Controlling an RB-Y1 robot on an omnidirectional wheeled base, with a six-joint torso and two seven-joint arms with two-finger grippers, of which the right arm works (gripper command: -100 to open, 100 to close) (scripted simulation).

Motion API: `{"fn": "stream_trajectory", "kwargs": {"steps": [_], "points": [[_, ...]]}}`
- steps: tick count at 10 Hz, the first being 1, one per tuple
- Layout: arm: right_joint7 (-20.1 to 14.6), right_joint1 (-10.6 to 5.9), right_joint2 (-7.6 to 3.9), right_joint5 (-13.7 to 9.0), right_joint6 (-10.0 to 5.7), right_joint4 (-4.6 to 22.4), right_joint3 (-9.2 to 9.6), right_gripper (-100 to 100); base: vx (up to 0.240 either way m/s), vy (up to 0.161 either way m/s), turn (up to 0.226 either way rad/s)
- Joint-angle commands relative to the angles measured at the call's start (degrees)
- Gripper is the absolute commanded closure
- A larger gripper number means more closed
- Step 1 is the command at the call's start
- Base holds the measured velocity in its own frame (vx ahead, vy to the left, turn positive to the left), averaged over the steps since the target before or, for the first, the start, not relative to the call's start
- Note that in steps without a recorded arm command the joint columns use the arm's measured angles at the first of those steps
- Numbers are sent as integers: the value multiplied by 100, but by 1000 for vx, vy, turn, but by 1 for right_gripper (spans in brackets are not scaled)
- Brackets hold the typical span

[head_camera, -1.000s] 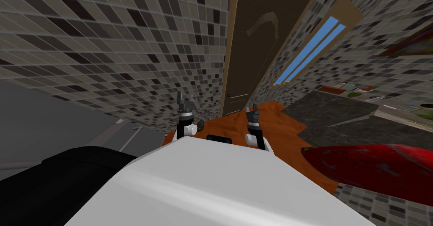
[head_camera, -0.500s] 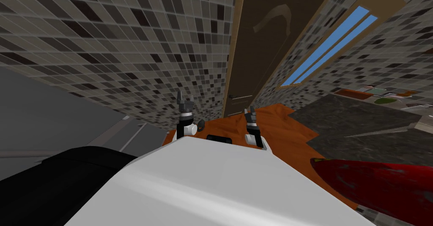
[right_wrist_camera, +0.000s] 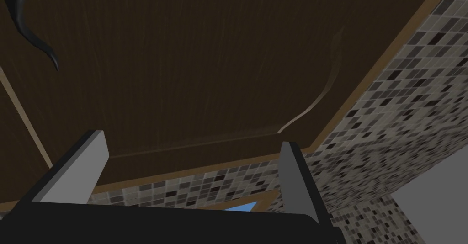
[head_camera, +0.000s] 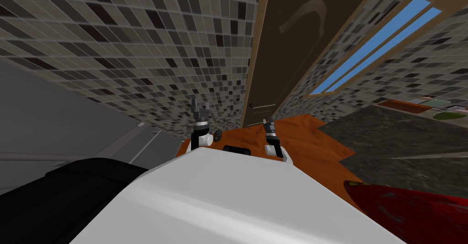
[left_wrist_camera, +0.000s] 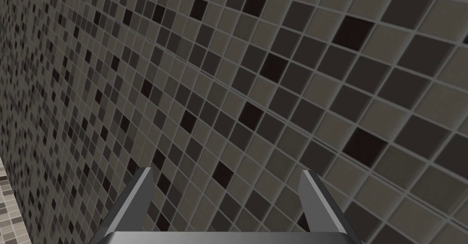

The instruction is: Pull the door open

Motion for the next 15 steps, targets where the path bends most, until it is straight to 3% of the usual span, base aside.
{"fn": "stream_trajectory", "kwargs": {"steps": [1,6,8,13,15], "points": [[-56,-126,-95,-18,-52,286,11,-100,66,-33,192],[-128,-323,-226,-45,-134,875,19,-100,47,-33,80],[-198,-517,-353,-71,-214,1272,27,-100,56,-35,140],[-268,-706,-478,-97,-293,1870,35,-100,43,-33,81],[-333,-887,-596,-121,-368,2274,43,-100,56,-32,143]]}}
